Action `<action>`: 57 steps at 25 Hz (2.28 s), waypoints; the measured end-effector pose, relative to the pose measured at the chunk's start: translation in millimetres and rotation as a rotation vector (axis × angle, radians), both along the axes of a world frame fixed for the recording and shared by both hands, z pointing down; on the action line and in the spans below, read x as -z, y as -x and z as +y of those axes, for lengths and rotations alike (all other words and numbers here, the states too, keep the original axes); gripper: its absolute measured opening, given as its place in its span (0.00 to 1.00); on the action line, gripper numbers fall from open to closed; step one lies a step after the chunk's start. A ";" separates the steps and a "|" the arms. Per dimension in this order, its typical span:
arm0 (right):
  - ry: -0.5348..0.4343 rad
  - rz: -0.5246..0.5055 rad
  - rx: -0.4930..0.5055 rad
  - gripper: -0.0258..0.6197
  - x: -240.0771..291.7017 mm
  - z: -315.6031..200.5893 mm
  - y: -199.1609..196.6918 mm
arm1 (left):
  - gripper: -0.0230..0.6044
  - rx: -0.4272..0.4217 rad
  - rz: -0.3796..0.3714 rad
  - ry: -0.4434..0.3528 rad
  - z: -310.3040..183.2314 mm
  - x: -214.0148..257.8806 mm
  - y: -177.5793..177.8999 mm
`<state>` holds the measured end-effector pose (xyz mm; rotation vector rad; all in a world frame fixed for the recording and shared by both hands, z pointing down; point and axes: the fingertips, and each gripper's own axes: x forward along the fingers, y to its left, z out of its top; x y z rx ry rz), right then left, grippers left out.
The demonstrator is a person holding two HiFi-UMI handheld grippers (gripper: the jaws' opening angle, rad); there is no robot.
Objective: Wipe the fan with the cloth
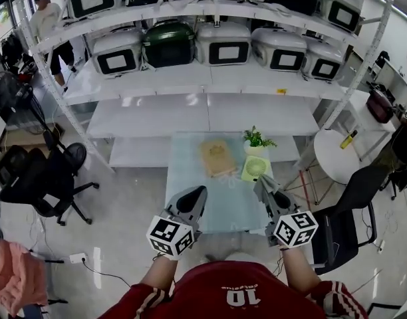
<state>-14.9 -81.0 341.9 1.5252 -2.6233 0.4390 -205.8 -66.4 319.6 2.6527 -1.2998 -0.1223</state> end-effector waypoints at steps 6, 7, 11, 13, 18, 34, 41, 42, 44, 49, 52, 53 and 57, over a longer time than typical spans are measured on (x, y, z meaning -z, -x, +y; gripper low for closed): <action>-0.083 -0.022 0.002 0.07 42.0 3.9 -19.3 | 0.04 0.055 -0.003 -0.065 17.4 37.7 6.3; -0.096 -0.030 0.001 0.07 48.8 5.7 -24.5 | 0.04 0.063 -0.005 -0.071 21.2 42.0 4.6; -0.148 -0.049 0.026 0.07 76.0 18.8 -40.2 | 0.04 0.107 -0.015 -0.088 41.7 53.0 -5.1; -0.174 -0.046 0.037 0.07 88.1 30.0 -53.1 | 0.04 0.122 -0.008 -0.087 54.1 55.2 -17.0; -0.202 -0.085 0.074 0.07 98.6 63.2 -81.9 | 0.04 0.141 0.013 -0.103 82.6 62.0 -49.3; -0.252 -0.114 0.041 0.07 114.1 163.7 -163.3 | 0.04 0.084 0.008 -0.140 171.2 84.9 -138.4; -0.273 -0.121 0.013 0.07 117.1 204.5 -188.9 | 0.04 0.113 0.000 -0.143 206.8 83.7 -151.5; -0.277 -0.118 0.010 0.07 116.7 210.6 -190.8 | 0.04 0.112 -0.003 -0.143 213.1 82.9 -153.9; -0.281 -0.115 0.011 0.07 115.7 223.4 -191.9 | 0.04 0.109 -0.014 -0.144 226.5 82.1 -158.7; -0.288 -0.133 0.018 0.07 109.4 250.4 -192.5 | 0.04 0.098 -0.033 -0.144 258.3 75.3 -169.5; -0.289 -0.145 0.020 0.07 105.6 262.1 -193.6 | 0.04 0.085 -0.038 -0.126 271.2 65.0 -178.0; -0.290 -0.145 0.020 0.07 105.0 265.4 -194.1 | 0.04 0.080 -0.038 -0.122 274.6 62.6 -181.2; -0.302 -0.138 0.024 0.07 108.5 275.3 -191.2 | 0.04 0.066 -0.036 -0.128 283.5 63.6 -186.2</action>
